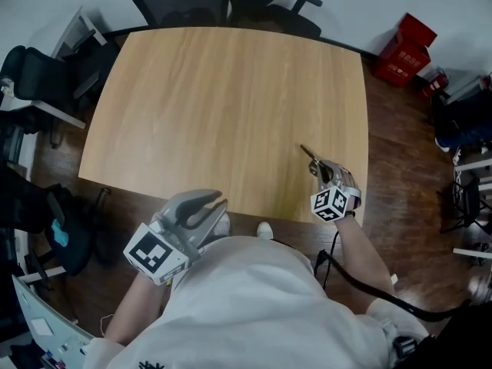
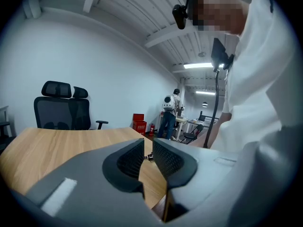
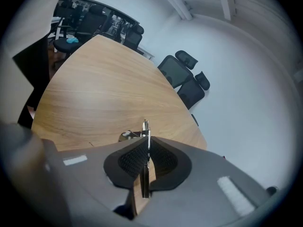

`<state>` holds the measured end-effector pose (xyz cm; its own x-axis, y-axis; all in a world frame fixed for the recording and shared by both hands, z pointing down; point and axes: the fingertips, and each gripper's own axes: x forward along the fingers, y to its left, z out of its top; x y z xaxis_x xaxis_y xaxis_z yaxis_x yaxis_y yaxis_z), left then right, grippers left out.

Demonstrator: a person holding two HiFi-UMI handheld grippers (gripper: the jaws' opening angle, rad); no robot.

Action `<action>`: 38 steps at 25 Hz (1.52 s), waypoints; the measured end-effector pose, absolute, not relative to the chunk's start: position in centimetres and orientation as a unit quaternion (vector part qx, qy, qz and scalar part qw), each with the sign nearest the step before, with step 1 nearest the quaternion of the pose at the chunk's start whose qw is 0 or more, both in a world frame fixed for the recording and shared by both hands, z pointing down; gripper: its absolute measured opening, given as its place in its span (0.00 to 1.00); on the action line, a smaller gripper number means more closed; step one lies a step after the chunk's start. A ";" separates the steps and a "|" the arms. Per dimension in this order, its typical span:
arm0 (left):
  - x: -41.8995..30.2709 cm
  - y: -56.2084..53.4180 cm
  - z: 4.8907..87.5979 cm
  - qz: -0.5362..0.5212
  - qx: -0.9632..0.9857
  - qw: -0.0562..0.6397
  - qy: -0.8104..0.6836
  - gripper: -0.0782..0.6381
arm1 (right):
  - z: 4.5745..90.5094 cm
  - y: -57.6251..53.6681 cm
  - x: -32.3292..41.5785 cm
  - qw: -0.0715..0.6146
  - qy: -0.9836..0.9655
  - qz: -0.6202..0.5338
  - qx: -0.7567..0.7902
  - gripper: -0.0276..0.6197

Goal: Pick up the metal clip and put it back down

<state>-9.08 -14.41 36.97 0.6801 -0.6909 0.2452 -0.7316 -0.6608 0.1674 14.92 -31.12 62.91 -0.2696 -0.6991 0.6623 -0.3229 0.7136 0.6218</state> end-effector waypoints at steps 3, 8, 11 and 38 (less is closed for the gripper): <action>-7.7 -13.8 37.1 0.087 0.902 0.135 -0.401 0.19 | 64.1 -30.1 14.4 0.499 -0.785 -0.189 0.314 0.06; -5.9 -12.5 37.5 0.097 0.889 0.158 -0.419 0.19 | 65.4 -27.8 13.4 0.477 -0.819 -0.161 0.275 0.12; -5.5 -11.8 37.5 0.099 0.879 0.169 -0.435 0.19 | 65.6 -27.2 12.6 0.460 -0.839 -0.142 0.254 0.16; -9.0 9.7 38.8 0.031 0.906 0.131 -0.401 0.19 | 48.5 -2.2 15.8 0.277 -0.873 -0.028 0.399 0.50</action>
<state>-9.01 9.65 38.84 0.6763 -0.7188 0.1607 -0.7349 -0.6438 0.2131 15.80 -2.22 48.53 -0.5272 -0.7134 0.4617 -0.6822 0.6793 0.2705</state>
